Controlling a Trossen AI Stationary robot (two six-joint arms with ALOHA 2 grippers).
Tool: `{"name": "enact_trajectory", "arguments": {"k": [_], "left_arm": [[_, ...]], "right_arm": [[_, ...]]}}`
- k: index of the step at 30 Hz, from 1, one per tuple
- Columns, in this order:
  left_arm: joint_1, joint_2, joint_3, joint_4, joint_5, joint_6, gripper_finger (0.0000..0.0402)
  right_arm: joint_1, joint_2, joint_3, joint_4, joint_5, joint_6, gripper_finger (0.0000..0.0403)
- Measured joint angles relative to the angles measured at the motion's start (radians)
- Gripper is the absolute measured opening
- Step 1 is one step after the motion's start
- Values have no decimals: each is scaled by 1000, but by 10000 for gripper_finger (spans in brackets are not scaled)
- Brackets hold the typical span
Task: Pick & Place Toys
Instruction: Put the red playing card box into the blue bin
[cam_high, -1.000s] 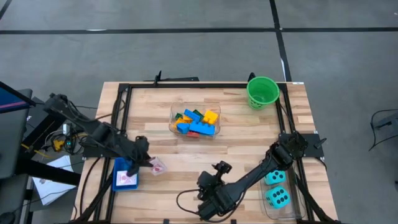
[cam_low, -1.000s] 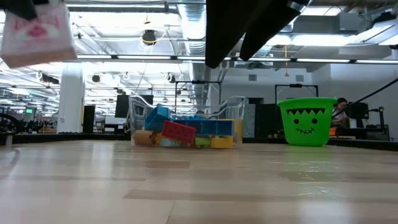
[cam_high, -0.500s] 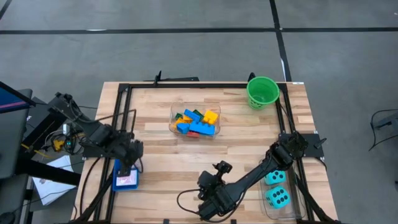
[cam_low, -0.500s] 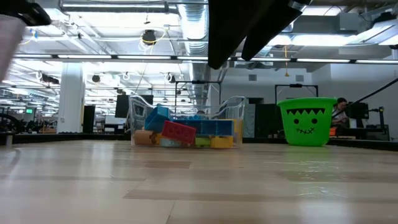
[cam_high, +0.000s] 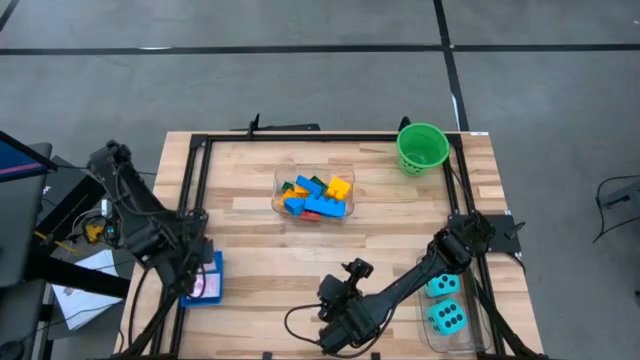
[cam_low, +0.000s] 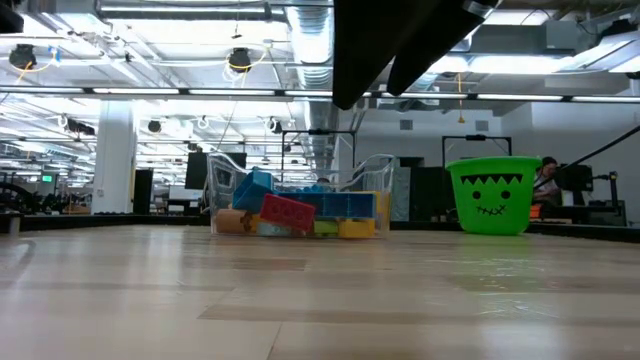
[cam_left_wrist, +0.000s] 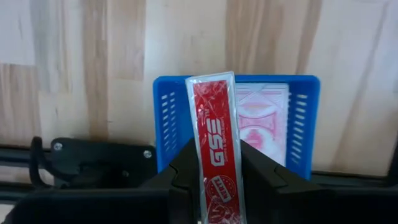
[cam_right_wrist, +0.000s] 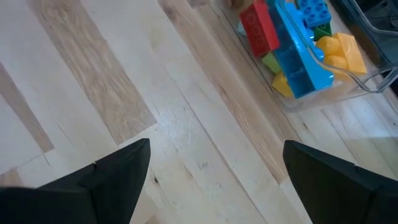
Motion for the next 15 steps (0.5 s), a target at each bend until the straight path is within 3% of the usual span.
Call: {"name": "enact_trajectory", "arguments": {"k": [15], "left_arm": [[-197, 0, -146, 42, -52, -176, 64]], "right_arm": [[0, 0, 0, 15, 17, 0, 359]]}}
